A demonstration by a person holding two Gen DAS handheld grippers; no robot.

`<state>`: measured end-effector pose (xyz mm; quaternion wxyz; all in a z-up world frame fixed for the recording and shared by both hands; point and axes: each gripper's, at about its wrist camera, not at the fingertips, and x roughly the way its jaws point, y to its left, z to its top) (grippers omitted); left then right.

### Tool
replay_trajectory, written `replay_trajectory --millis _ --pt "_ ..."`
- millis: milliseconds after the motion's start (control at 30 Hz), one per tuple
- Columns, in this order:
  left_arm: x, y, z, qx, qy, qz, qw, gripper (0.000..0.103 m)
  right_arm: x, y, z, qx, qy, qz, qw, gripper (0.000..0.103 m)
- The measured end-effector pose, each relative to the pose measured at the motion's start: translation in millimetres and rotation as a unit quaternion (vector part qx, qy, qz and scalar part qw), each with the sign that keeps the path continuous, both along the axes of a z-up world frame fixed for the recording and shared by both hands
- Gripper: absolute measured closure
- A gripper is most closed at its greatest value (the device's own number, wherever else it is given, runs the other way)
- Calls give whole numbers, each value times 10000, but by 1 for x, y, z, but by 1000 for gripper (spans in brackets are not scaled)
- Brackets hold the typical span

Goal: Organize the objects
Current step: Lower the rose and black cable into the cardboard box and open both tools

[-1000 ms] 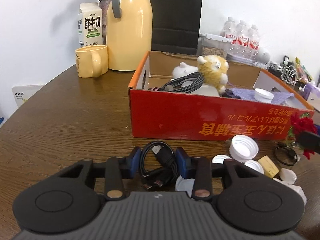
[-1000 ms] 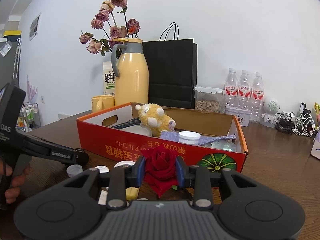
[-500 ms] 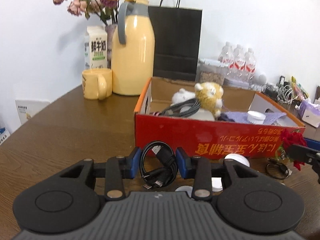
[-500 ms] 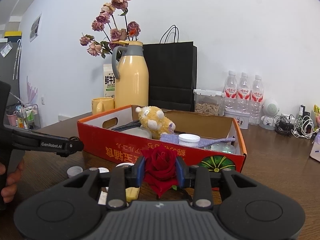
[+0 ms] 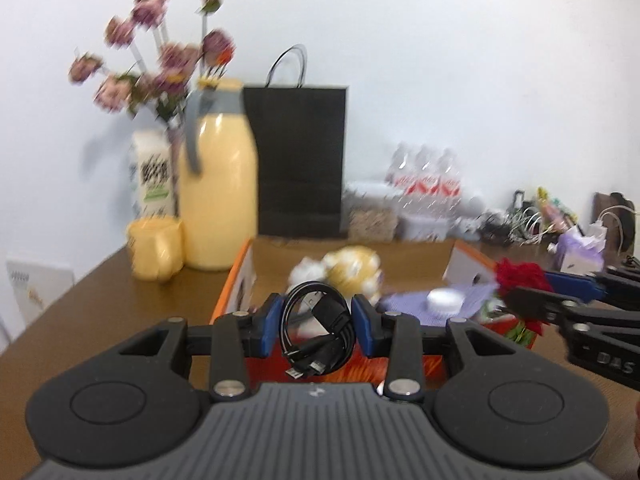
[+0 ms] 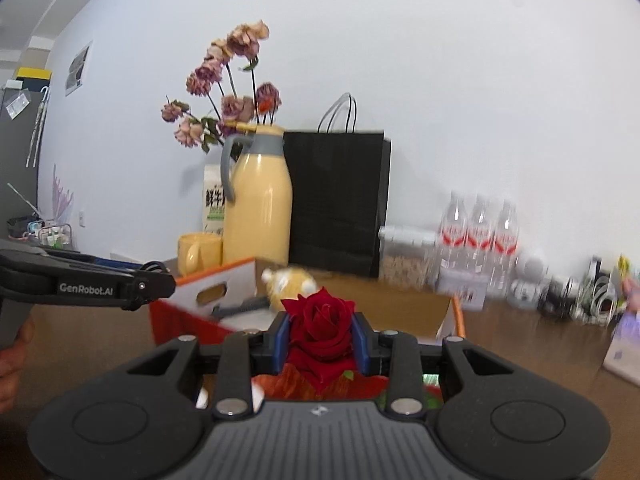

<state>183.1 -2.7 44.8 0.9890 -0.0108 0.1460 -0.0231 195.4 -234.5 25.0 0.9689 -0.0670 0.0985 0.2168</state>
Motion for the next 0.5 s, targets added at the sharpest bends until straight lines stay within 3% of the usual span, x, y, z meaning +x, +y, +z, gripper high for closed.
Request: replay_trajectory --millis 267,500 --pt "45 -18 24 6 -320 82 9995 64 47 17 27 -46 -238 -164 9996 72" --pt "112 -15 13 -285 17 602 9978 64 113 26 11 188 143 -562 9981 72"
